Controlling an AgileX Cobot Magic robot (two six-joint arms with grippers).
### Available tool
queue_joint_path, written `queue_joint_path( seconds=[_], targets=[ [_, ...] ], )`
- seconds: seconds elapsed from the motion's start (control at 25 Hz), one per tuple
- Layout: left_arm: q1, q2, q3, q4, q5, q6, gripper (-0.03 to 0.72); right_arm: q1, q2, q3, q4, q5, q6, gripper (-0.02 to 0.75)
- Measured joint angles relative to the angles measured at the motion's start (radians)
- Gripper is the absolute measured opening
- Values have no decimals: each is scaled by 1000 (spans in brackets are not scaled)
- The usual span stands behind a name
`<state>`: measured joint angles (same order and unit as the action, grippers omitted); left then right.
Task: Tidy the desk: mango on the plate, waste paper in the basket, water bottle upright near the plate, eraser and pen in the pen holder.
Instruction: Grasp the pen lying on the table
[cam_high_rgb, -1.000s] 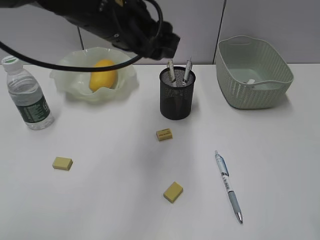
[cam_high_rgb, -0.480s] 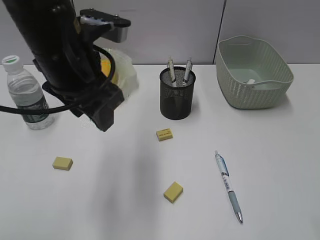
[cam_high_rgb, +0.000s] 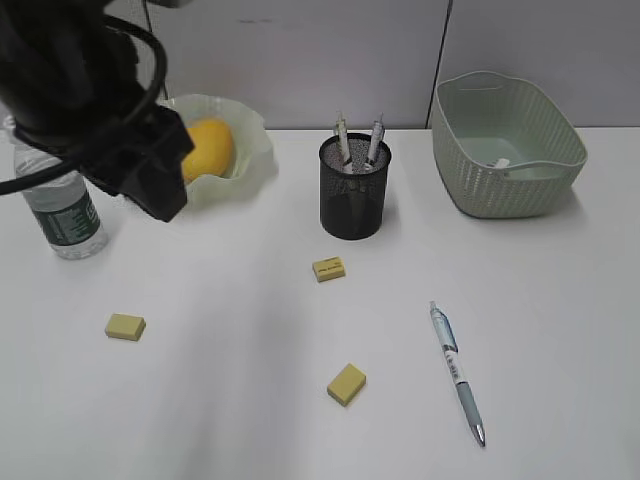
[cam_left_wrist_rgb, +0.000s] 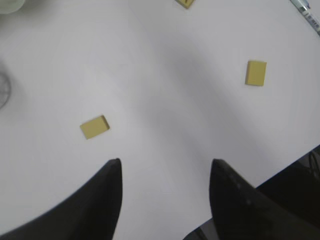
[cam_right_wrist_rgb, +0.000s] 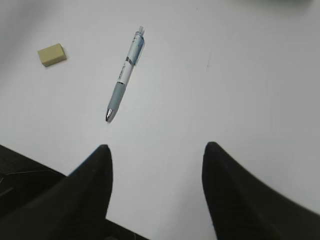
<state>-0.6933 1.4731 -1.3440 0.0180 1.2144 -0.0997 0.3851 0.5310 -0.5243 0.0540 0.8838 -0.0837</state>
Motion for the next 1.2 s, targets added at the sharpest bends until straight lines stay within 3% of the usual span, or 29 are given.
queue_joint_path(
  seconds=[0.72, 1.2],
  targets=[
    [11, -684, 613, 44, -109, -19, 423, 0, 51, 0, 0, 0, 1, 459],
    [11, -1030, 758, 44, -149, -20, 423, 0, 476, -109, 3, 16, 84, 459]
  ],
)
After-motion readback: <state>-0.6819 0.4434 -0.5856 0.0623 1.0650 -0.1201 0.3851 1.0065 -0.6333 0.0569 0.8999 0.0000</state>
